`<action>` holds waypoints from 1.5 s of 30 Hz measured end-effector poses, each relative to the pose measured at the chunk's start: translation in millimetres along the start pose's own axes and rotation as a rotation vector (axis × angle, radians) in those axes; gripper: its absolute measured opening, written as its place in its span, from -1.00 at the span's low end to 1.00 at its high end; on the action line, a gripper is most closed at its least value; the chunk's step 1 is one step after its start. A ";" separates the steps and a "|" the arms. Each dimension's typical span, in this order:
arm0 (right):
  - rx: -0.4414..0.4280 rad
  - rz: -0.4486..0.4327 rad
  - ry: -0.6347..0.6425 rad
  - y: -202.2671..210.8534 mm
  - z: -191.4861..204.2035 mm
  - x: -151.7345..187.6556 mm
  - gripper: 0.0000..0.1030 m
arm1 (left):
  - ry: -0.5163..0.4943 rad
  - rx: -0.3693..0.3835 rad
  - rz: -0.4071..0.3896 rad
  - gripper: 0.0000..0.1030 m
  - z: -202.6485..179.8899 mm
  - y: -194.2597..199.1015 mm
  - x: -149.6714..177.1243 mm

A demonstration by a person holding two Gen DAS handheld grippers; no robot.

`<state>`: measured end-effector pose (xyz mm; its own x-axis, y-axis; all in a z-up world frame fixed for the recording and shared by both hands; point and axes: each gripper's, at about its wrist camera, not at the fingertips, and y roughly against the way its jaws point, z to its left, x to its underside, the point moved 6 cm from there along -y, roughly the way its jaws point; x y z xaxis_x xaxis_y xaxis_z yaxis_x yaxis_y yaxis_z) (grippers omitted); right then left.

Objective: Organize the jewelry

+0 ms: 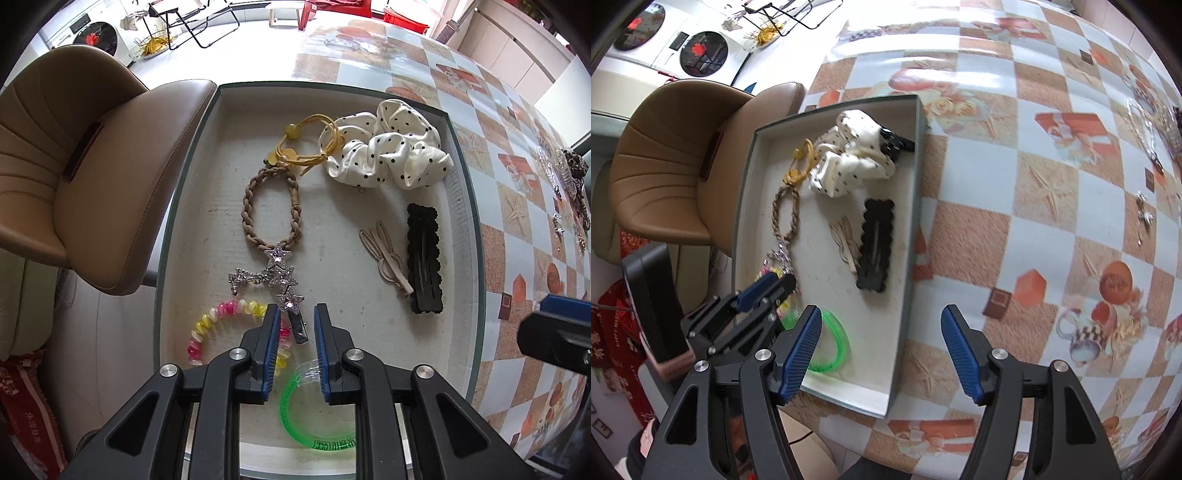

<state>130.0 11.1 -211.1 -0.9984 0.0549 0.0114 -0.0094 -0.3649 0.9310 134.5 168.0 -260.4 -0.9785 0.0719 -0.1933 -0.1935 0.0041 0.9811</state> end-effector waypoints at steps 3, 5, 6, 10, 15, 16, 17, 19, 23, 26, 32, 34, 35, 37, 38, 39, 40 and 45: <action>0.004 0.000 -0.008 1.7 -5.1 3.5 0.38 | 0.011 -0.023 -0.045 0.81 0.9 7.5 -1.9; 0.006 -0.004 -0.013 4.1 -8.2 5.5 0.38 | -0.003 -0.014 -0.043 0.81 -2.5 9.8 -3.5; 0.008 -0.005 -0.014 4.9 -9.5 6.1 0.38 | -0.006 -0.014 -0.040 0.82 -3.1 10.0 -3.8; 0.023 -0.011 -0.020 6.7 -13.5 5.7 0.38 | -0.003 -0.011 -0.041 0.82 -4.6 15.4 -4.7; 0.059 -0.033 -0.003 12.6 -16.6 6.8 0.60 | 0.003 -0.019 -0.045 1.00 -5.0 27.2 1.7; 0.063 -0.034 0.002 13.2 -16.4 7.3 0.60 | 0.003 -0.019 -0.042 1.00 -4.4 30.4 4.0; 0.068 -0.033 0.008 13.9 -15.7 8.4 0.60 | 0.004 -0.020 -0.040 1.00 -3.8 32.1 6.0; 0.082 -0.035 0.022 15.3 -14.1 10.1 0.60 | 0.007 -0.031 -0.035 1.00 -1.6 37.6 10.9; 0.132 -0.069 0.081 24.7 -7.6 12.8 0.66 | 0.020 -0.060 -0.040 1.00 5.3 55.8 21.6; 0.149 -0.118 0.112 38.7 -0.3 13.7 0.95 | 0.037 -0.078 -0.053 1.00 11.9 74.9 28.6; 0.187 -0.202 0.195 71.6 22.6 13.5 0.99 | 0.102 -0.077 -0.080 1.00 24.3 115.5 39.6; 0.184 -0.181 0.215 78.9 31.5 16.4 0.99 | 0.122 -0.076 -0.091 1.00 27.7 129.5 42.6; 0.179 -0.167 0.226 82.6 35.9 18.7 0.99 | 0.130 -0.074 -0.095 1.00 29.2 136.3 44.0; 0.177 -0.154 0.245 89.7 43.8 23.0 0.99 | 0.146 -0.064 -0.106 1.00 32.3 152.9 46.7; 0.184 -0.159 0.257 95.6 48.5 25.1 0.99 | 0.151 -0.061 -0.109 1.00 33.1 157.3 47.2; 0.190 -0.168 0.267 101.5 52.2 27.3 0.99 | 0.161 -0.055 -0.116 1.00 34.3 165.0 48.2; 0.199 -0.182 0.280 108.3 56.6 29.1 0.99 | 0.169 -0.052 -0.121 1.00 35.7 170.8 49.4; 0.242 -0.234 0.308 130.5 68.7 32.8 0.99 | 0.194 -0.071 -0.135 1.00 40.4 192.3 54.1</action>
<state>99.8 29.1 -64.2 -0.9412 -0.1824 -0.2843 -0.2600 -0.1461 0.9545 47.2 213.0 -81.8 -0.9374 -0.1178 -0.3277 -0.3213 -0.0704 0.9444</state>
